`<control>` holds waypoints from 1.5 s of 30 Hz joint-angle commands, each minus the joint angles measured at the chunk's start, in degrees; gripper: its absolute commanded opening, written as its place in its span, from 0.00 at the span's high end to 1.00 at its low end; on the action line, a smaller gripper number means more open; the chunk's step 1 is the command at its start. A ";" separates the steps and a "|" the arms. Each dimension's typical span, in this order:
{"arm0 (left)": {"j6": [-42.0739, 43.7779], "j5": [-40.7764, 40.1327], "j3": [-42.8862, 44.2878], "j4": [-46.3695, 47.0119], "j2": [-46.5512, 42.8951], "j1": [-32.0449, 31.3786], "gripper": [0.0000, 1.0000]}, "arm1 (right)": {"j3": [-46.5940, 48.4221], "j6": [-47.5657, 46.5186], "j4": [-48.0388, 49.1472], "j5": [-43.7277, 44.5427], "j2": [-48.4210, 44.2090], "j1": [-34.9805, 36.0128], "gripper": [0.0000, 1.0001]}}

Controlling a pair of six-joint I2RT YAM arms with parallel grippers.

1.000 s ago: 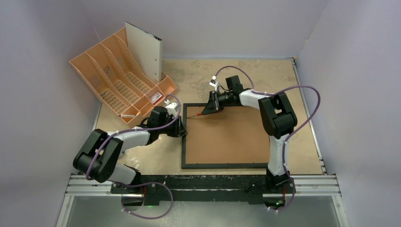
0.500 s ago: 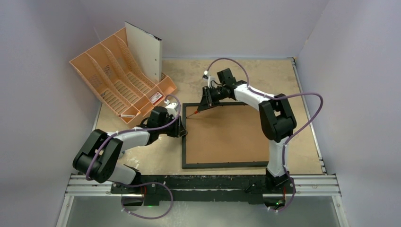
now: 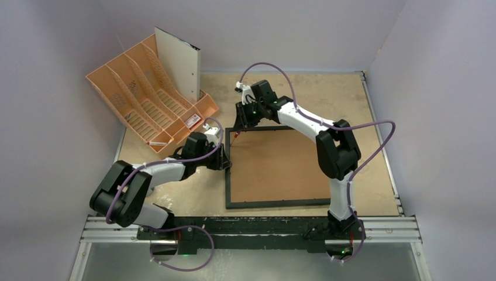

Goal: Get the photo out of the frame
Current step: Release the photo frame item from the photo frame.

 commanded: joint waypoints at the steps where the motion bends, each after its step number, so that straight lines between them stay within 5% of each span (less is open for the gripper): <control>1: 1.94 0.15 -2.33 0.64 1.22 -1.21 0.85 | 2.39 0.98 -2.85 -0.56 1.01 4.85 1.00; 19: 2.06 -2.10 -2.73 -1.84 -1.21 -1.18 0.86 | 8.61 -0.41 -11.09 16.49 -3.96 8.54 1.00; 28: 2.33 -2.60 -2.44 -3.12 -2.87 -1.21 0.86 | -10.16 5.62 -0.66 10.84 -20.44 -0.78 1.00; 36: 2.15 -1.83 -1.84 -4.24 -3.94 -1.20 0.81 | -22.61 9.93 1.56 16.28 -31.34 -5.21 1.00; 45: 3.28 0.57 1.11 -6.72 -4.53 -1.21 0.71 | -31.68 13.13 -3.07 21.43 -42.88 -24.12 1.00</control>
